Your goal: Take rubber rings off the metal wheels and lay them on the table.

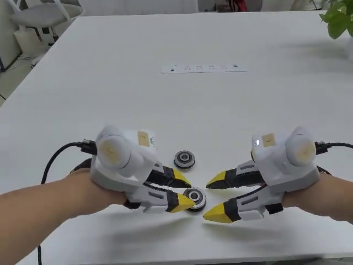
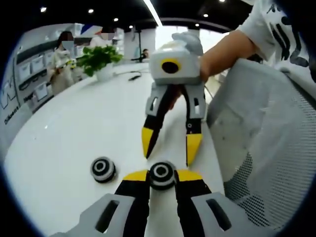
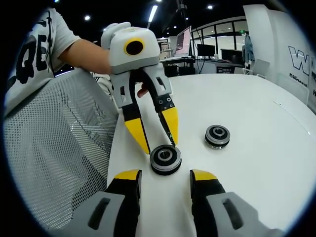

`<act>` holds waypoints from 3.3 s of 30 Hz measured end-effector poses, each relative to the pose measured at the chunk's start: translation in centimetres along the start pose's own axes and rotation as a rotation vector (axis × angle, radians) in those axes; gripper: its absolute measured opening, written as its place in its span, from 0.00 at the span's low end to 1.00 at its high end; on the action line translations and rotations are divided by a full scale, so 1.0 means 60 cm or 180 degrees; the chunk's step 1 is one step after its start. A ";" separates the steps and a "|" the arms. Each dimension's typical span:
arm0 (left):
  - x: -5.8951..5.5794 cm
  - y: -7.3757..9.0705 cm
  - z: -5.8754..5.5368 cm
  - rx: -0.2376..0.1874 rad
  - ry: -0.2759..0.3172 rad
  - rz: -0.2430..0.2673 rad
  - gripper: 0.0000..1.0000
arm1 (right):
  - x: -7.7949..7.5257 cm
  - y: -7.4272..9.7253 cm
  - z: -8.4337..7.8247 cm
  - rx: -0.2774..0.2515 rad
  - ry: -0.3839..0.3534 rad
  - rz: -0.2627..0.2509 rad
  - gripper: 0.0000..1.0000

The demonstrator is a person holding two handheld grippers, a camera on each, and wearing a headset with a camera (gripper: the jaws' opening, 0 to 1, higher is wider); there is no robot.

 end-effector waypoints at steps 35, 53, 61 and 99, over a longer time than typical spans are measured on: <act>0.001 -0.006 -0.003 -0.0029 0.0111 0.0227 0.13 | 0.005 -0.017 0.012 -0.0123 -0.0177 -0.0097 0.24; 0.003 -0.007 -0.006 -0.0066 0.0136 0.0251 0.13 | 0.000 -0.007 -0.003 -0.0019 -0.0144 -0.0114 0.13; 0.003 -0.008 -0.006 -0.0073 0.0141 0.0264 0.13 | 0.000 -0.006 -0.005 0.0011 -0.0247 -0.0100 0.10; 0.001 -0.006 -0.007 -0.0065 0.0134 0.0302 0.13 | -0.005 0.010 -0.007 -0.0079 -0.0512 -0.0153 0.00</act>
Point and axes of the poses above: the centre of the closed fingertips' face, and the gripper's own axes: y roughly backward along the fingers, x roughly to its left, z roughly out of its top, the point moved 3 cm from there along y, roughly backward along the fingers, and after that the axes turned 10 degrees about -z, right-handed, at the moved point
